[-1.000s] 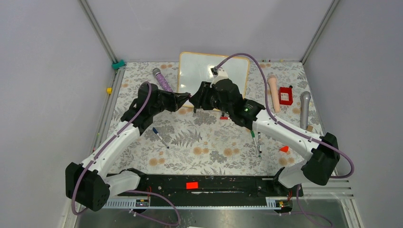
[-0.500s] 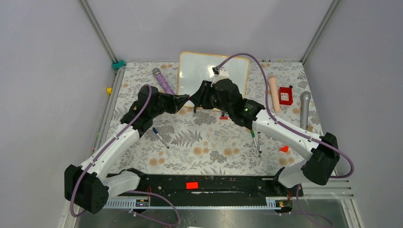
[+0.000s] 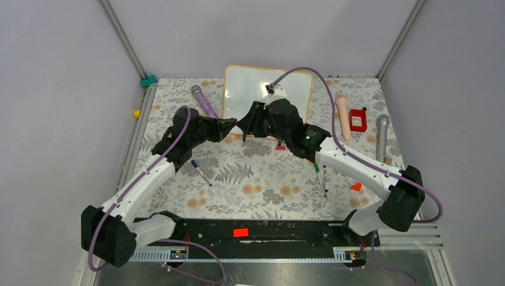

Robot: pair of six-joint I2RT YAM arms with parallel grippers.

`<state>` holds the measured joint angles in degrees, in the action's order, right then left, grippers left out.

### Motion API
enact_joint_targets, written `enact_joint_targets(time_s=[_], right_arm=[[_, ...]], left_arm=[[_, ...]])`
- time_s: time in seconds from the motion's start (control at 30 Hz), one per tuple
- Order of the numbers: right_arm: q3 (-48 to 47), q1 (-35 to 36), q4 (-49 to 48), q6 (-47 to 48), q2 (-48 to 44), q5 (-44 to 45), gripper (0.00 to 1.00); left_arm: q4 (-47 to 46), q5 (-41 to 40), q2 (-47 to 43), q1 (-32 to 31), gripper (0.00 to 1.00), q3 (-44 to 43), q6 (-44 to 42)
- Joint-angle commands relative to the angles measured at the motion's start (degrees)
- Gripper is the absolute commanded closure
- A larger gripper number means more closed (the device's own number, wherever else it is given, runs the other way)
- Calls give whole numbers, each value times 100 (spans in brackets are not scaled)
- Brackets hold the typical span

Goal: Write a sentence on the whiteboard
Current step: Pass from the left arm to the right

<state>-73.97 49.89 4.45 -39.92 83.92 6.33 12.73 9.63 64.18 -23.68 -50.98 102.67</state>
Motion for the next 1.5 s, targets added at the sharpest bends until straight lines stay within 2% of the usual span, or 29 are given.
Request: enact_joint_targets(time_s=[0.0, 0.3, 0.57, 0.67, 0.77, 1.0, 1.13, 1.2, 1.3, 1.37, 1.47], right_arm=[[49, 56, -180, 8, -167, 51, 51], [35, 56, -169, -7, -73, -124, 52], [-183, 56, -176, -63, 149, -241, 59], [-228, 56, -168, -67, 169, -181, 72], [-217, 56, -126, -69, 163, -112, 75], [-139, 56, 174, -105, 46, 369, 100], [-43, 28, 213, -58, -58, 318, 100], [-47, -29, 212, 34, -100, -236, 100], [-10, -198, 267, -68, -154, -920, 100], [28, -365, 349, -158, -194, -1307, 100], [118, -761, 537, -331, -297, -1849, 100]], left_arm=[[83, -212, 34, 2, 100, -140, 613], [44, -202, 148, -17, 100, -210, 561], [-74, -237, 245, -93, 100, -182, 684], [-70, -236, 278, -129, 100, -208, 651], [-78, -270, 268, -190, 100, -185, 714], [-73, -416, 122, -206, 100, -110, 800], [-146, -441, 33, -207, 99, 1, 832], [-206, -424, -18, -198, 87, 70, 835], [-41, -302, -48, -158, 58, 27, 684], [192, -94, -30, -87, 43, -36, 496], [342, 222, -20, 105, 32, -80, 152]])
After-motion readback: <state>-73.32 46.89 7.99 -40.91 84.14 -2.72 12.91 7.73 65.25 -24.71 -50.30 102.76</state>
